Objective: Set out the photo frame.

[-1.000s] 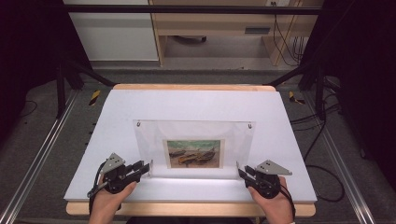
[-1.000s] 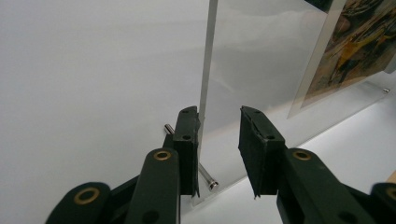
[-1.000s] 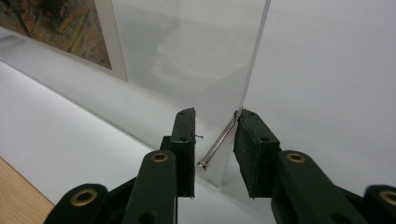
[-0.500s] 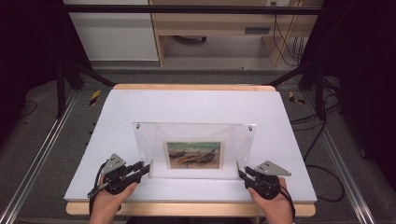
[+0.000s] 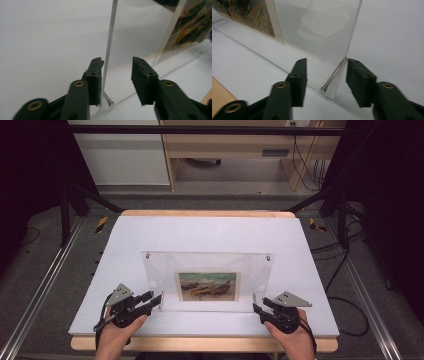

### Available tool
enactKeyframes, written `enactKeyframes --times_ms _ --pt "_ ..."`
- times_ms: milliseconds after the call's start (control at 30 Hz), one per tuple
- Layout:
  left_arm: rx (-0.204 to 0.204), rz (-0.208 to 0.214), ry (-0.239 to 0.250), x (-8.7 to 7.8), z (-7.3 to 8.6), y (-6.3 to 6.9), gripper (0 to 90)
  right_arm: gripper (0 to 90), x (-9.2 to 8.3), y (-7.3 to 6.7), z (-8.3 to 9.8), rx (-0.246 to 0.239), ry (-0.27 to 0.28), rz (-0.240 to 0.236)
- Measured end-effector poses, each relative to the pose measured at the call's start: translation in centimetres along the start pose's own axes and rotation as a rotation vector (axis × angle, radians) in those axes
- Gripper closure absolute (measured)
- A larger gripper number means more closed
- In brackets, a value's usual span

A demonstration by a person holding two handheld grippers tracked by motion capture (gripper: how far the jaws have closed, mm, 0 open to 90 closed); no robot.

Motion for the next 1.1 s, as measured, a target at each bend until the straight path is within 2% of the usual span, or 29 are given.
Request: enactKeyframes --times_ms 67,133,200,300,400,567,667,833,1100 --pt "0.019 -0.019 0.014 -0.1 -0.3 -0.2 47.9 37.3 0.2 0.1 -0.2 0.003 0.006 0.008" --pt "0.015 -0.021 0.025 -0.1 -0.5 -0.4 39.1 28.7 0.3 0.2 -0.2 -0.009 0.000 0.015" --pt "0.017 -0.020 0.032 0.0 -0.6 -0.5 31.5 22.4 0.4 0.2 -0.4 -0.030 0.009 0.029" --pt "0.042 -0.013 0.041 0.0 -0.9 -0.2 24.9 16.1 0.4 0.2 -0.6 -0.033 0.020 0.037" --pt "0.053 0.003 0.050 0.2 -1.1 0.2 18.3 11.6 0.2 0.4 -0.9 -0.060 0.032 0.040" --pt "0.074 0.023 0.073 0.1 -1.5 0.7 10.6 10.0 -0.3 0.6 -1.4 -0.061 0.069 0.049" --pt "0.085 0.021 0.083 0.0 -1.8 0.7 8.6 9.8 -0.4 0.7 -1.5 -0.073 0.075 0.056" --pt "0.072 0.011 0.117 -0.5 -2.2 0.2 7.2 9.6 -0.6 0.9 -1.7 -0.081 0.087 0.071" --pt "0.094 -0.003 0.152 -1.2 -2.7 -0.2 6.4 10.1 -1.2 1.5 -2.1 -0.073 0.107 0.099"
Point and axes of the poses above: each handheld gripper's, and its own axes: x roughly forward along the jaws, z roughly out of its underside, y roughly to its right, the point moved 9 cm from there along x, roughly forward along the jaws, and after that the axes turned 5 degrees about y, right-handed, at the moved point
